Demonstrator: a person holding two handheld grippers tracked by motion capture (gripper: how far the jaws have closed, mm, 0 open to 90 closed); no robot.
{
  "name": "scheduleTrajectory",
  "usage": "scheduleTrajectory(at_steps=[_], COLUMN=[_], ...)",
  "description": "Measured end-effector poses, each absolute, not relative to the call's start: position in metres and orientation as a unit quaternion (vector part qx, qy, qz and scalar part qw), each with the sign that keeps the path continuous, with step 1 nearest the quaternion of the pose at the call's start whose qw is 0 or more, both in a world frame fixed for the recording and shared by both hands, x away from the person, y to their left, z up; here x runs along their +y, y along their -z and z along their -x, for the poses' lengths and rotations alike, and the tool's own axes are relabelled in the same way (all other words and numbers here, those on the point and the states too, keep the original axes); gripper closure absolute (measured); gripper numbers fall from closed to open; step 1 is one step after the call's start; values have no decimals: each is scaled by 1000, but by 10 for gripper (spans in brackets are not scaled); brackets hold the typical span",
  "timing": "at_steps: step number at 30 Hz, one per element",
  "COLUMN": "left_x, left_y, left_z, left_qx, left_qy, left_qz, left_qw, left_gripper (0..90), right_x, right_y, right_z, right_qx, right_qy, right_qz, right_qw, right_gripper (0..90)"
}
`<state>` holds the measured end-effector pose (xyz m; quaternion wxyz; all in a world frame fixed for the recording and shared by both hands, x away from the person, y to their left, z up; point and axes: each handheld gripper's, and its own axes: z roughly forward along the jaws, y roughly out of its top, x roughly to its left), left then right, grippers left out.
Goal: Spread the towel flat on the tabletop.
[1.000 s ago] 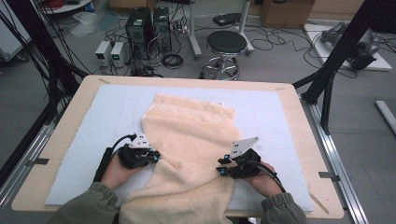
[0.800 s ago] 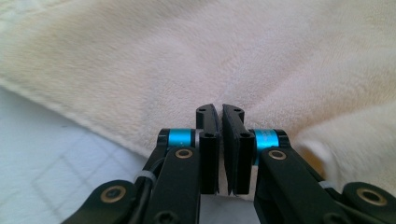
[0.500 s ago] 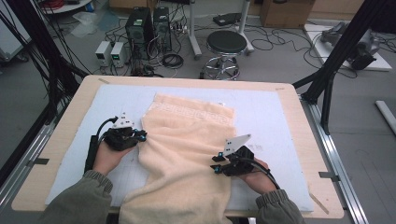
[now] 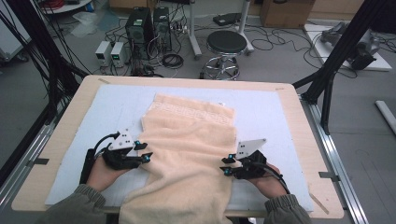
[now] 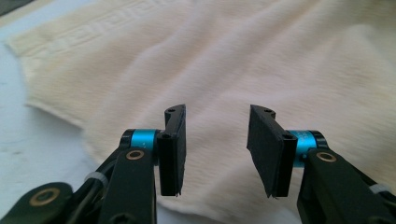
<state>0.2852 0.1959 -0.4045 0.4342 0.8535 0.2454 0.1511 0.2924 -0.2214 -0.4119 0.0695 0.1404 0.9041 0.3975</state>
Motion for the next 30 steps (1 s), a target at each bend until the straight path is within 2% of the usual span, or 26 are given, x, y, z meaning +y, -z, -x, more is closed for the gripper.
scheduleTrajectory(at_steps=[5, 10, 13, 16, 19, 30], left_x=[182, 161, 156, 155, 159, 205], left_y=[416, 435, 437, 435, 431, 414], left_z=[-274, -275, -276, -274, -275, -294], left_qx=[217, 196, 192, 184, 188, 252], left_qy=[-121, -100, -98, -109, -112, -158], left_qz=[-871, -896, -896, -900, -901, -877], left_qw=[424, 387, 388, 380, 376, 378], left_gripper=[572, 576, 639, 745, 794, 813], right_x=[-225, -219, -216, -214, -211, -188], right_y=[416, 425, 430, 432, 433, 430], right_z=[-286, -289, -291, -292, -293, -303], right_qx=[908, 915, 917, 919, 920, 922], right_qy=[-393, -377, -373, -368, -366, -365], right_qz=[-136, -136, -135, -139, -135, -123], right_qw=[58, 41, 38, 31, 33, 41], right_gripper=[674, 633, 628, 628, 627, 628])
